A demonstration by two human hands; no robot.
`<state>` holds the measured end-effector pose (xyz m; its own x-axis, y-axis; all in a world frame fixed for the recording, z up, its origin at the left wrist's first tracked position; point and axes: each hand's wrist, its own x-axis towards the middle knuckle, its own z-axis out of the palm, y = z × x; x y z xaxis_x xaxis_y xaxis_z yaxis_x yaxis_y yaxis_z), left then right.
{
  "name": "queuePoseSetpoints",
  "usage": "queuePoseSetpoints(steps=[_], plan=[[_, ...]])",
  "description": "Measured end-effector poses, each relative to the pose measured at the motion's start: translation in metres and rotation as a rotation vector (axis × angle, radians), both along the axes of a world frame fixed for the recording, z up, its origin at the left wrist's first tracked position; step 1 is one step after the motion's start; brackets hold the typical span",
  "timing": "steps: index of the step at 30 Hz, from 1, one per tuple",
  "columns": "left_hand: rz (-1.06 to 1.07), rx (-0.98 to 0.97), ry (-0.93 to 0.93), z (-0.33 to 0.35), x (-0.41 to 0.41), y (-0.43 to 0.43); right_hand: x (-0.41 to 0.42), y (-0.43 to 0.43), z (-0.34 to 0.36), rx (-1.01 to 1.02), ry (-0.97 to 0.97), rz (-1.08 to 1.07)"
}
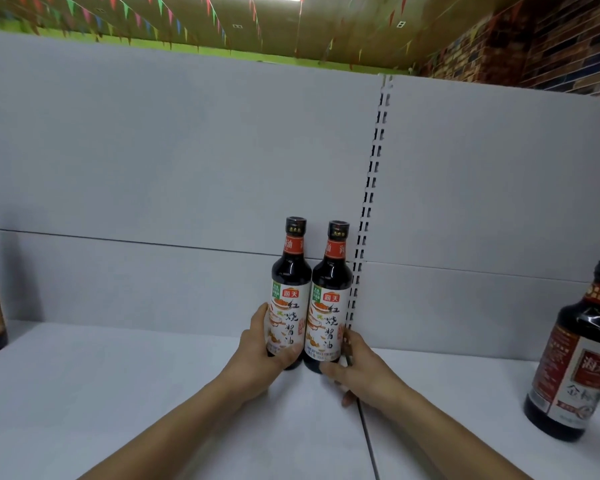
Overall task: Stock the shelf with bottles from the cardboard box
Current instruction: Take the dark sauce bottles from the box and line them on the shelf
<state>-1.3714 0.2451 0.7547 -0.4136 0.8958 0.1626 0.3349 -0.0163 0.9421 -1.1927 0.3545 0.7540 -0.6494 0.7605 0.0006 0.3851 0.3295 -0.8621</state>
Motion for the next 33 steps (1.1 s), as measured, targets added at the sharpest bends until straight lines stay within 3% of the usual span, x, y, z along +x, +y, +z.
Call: queuePoseSetpoints(steps=[4,10,20,33], plan=[[0.087,-0.154,0.040,0.006,0.004,-0.019,0.005,-0.005,-0.003,-0.036,-0.037,-0.078],[0.103,-0.151,0.043,0.015,0.013,-0.049,-0.001,-0.034,-0.005,0.158,-0.165,-0.067],[0.375,0.024,0.204,0.031,0.006,-0.154,-0.053,-0.137,0.043,0.266,-0.001,0.247],[0.747,0.100,0.178,0.029,-0.016,-0.366,-0.132,-0.312,0.049,0.247,0.146,0.662]])
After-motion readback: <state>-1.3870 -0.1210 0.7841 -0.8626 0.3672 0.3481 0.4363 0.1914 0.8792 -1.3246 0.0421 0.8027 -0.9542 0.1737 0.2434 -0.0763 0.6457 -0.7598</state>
